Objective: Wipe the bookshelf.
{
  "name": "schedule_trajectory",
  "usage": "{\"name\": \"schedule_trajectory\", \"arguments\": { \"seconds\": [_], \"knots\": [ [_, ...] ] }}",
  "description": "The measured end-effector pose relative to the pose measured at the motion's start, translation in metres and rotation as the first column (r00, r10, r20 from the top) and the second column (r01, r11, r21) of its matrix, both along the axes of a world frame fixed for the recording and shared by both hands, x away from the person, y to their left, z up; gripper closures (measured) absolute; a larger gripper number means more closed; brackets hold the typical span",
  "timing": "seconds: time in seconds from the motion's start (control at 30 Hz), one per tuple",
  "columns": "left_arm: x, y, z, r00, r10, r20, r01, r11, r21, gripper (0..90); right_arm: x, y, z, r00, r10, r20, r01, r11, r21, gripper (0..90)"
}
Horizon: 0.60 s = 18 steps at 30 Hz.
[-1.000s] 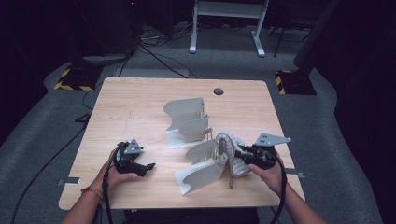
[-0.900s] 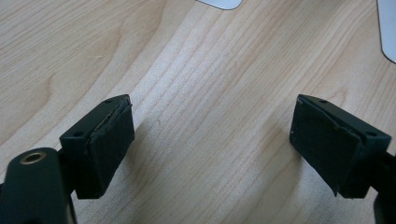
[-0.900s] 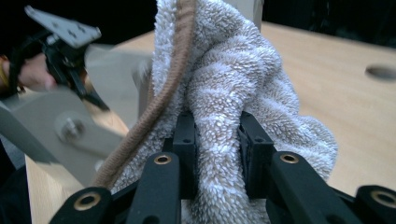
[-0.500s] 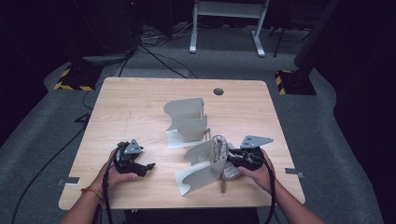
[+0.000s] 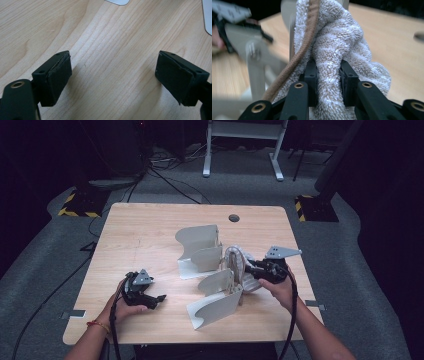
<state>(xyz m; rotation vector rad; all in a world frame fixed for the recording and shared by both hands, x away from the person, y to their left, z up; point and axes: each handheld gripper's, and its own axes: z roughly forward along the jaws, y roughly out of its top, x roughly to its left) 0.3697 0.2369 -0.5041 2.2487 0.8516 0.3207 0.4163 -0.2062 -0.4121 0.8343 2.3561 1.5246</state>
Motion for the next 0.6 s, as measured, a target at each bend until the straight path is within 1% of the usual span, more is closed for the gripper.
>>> {"name": "schedule_trajectory", "arguments": {
  "seconds": [0.03,0.07,0.1,0.13,0.17,0.3,0.37,0.4,0.43,0.47,0.53,0.57,0.6],
  "knots": [
    [0.000,0.000,0.000,1.0000,0.001,0.000,-0.001,1.0000,0.000,14.3,0.007,0.005,0.007,0.9995,-0.001,0.032,0.000,1.000,0.003,72.7],
    [0.000,0.000,0.000,1.0000,0.001,0.000,-0.001,1.0000,0.000,14.3,0.011,0.008,0.009,0.9994,0.001,0.035,-0.001,1.000,0.003,72.6],
    [0.000,0.000,0.000,1.0000,0.001,0.000,-0.001,1.0000,-0.001,14.3,0.011,0.008,0.009,0.9994,0.001,0.035,-0.001,1.000,0.003,72.6],
    [0.000,0.000,0.000,1.0000,0.001,0.000,-0.001,1.0000,-0.001,14.3,0.015,0.011,0.009,0.9993,0.003,0.039,-0.003,1.000,-0.002,72.6],
    [0.000,0.000,0.000,1.0000,0.001,0.000,-0.001,1.0000,-0.001,14.3,0.022,0.016,0.006,0.9991,0.009,0.041,-0.008,1.000,-0.015,72.6],
    [0.001,0.000,0.000,1.0000,-0.005,0.000,0.005,1.0000,0.002,14.3,0.031,0.023,-0.010,0.9992,0.040,-0.004,-0.040,0.999,-0.032,72.5],
    [0.001,0.000,0.000,1.0000,-0.007,0.001,0.007,1.0000,0.005,14.1,0.034,0.025,-0.024,0.9977,0.045,-0.050,-0.048,0.998,-0.047,72.5],
    [0.001,0.000,0.000,1.0000,-0.007,0.001,0.007,1.0000,0.005,14.1,0.034,0.026,-0.029,0.9965,0.050,-0.068,-0.054,0.997,-0.062,72.5],
    [0.001,0.000,0.000,1.0000,-0.007,0.001,0.007,1.0000,0.005,14.1,0.034,0.026,-0.029,0.9965,0.050,-0.068,-0.054,0.997,-0.062,72.5],
    [0.001,0.000,0.000,1.0000,-0.007,0.002,0.007,1.0000,0.005,14.1,0.033,0.026,-0.037,0.9941,0.054,-0.094,-0.063,0.994,-0.091,72.5],
    [0.001,0.000,0.000,1.0000,-0.007,0.001,0.007,1.0000,0.005,14.1,0.031,0.027,-0.045,0.9921,0.054,-0.113,-0.070,0.988,-0.136,72.5],
    [0.001,0.000,0.000,1.0000,-0.003,0.002,0.003,1.0000,0.004,14.2,0.029,0.028,-0.052,0.9900,0.051,-0.131,-0.073,0.983,-0.171,72.5],
    [0.001,0.000,0.000,1.0000,-0.003,0.002,0.003,1.0000,0.004,14.2,0.029,0.029,-0.059,0.9859,0.056,-0.158,-0.086,0.977,-0.194,72.5]
  ]
}}
